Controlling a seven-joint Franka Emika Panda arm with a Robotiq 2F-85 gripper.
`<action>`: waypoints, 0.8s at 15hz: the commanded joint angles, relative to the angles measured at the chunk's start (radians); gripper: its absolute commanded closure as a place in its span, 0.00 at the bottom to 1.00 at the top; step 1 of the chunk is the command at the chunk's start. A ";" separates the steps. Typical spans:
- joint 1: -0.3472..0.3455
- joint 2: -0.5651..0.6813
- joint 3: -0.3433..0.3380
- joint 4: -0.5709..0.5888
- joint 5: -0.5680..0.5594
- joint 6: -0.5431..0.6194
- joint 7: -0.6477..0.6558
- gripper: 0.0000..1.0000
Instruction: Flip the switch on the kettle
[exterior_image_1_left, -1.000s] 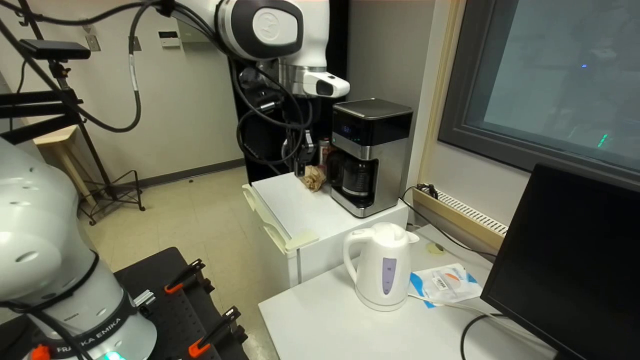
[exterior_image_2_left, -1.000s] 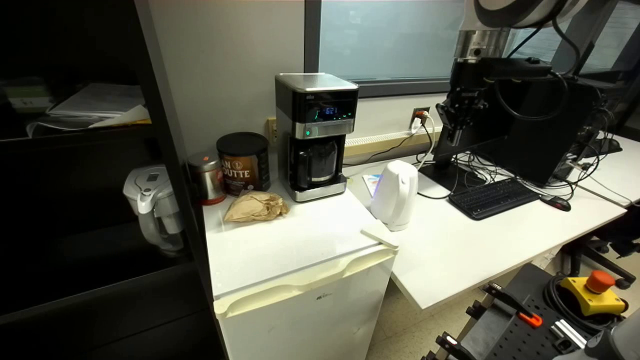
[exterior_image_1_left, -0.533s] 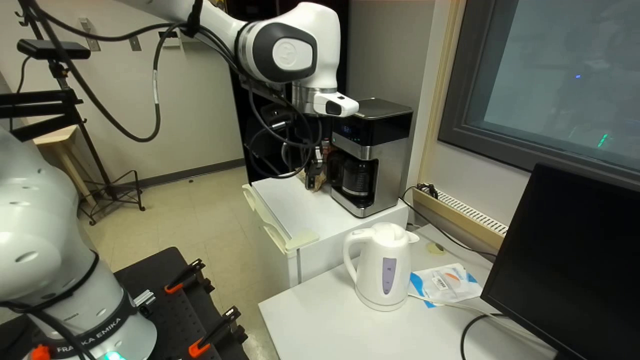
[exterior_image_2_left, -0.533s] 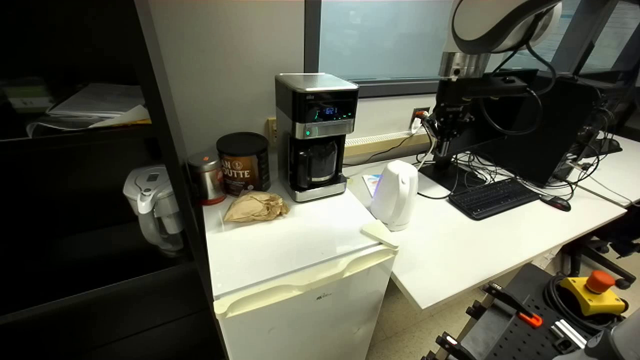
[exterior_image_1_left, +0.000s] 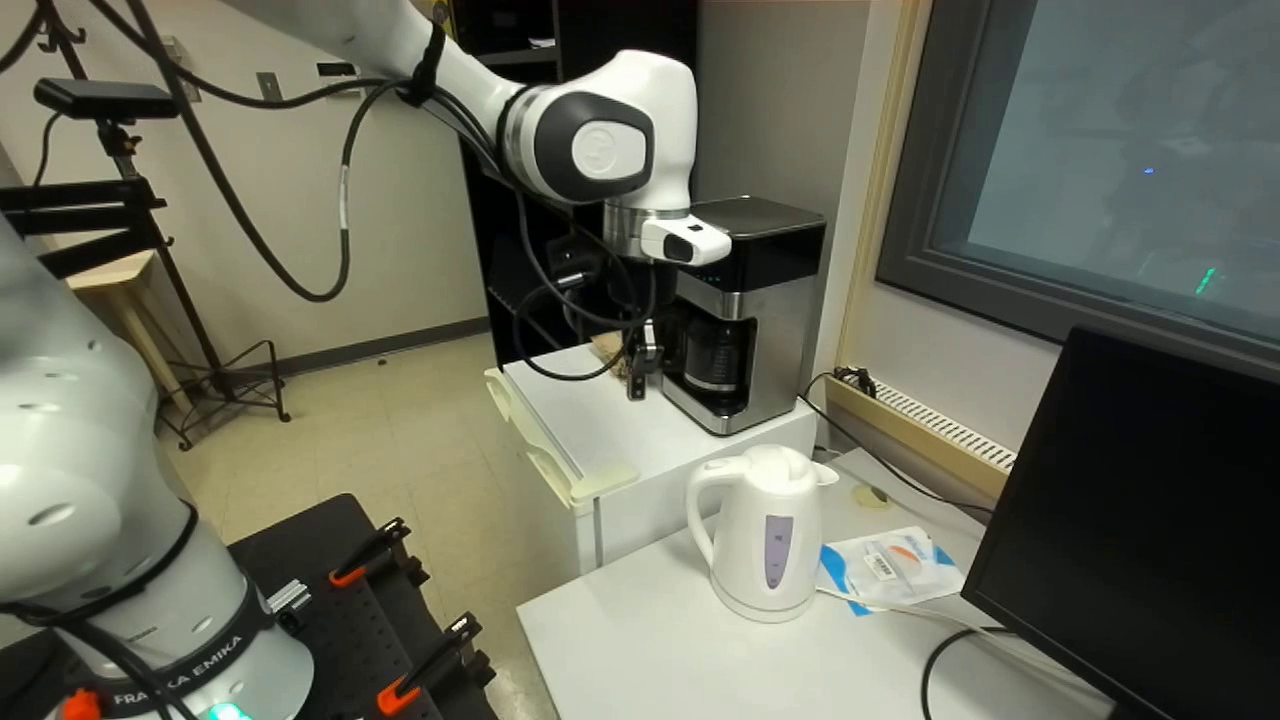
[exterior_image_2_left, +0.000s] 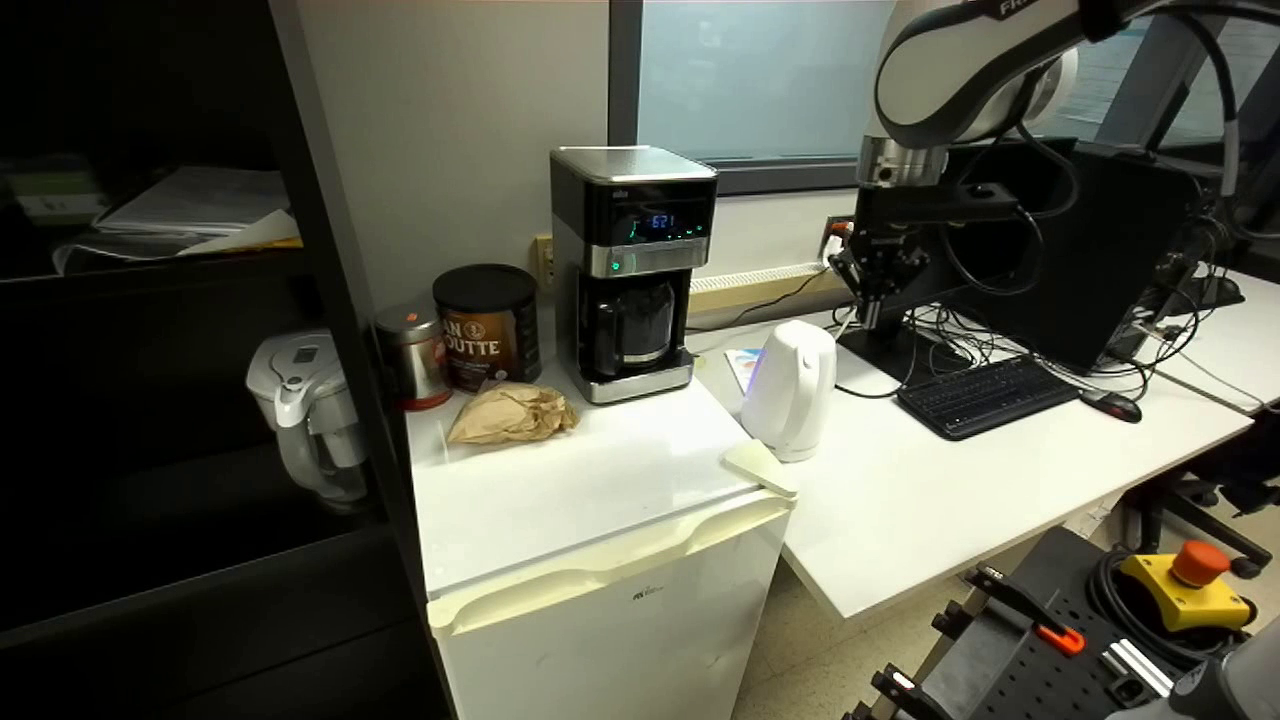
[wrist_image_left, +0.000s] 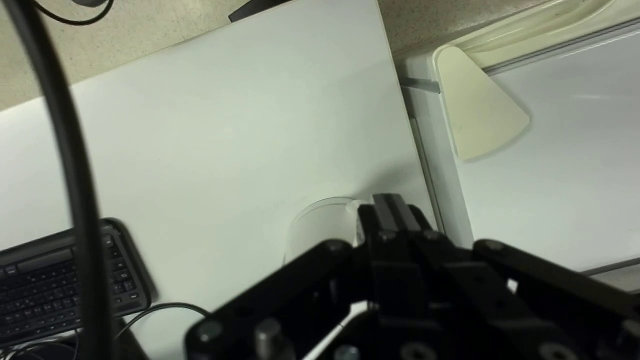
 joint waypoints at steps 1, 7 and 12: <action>-0.004 0.051 -0.004 0.033 -0.027 0.028 0.060 0.99; -0.004 0.107 -0.019 0.067 -0.039 0.046 0.121 0.99; 0.001 0.151 -0.030 0.092 -0.055 0.065 0.173 0.99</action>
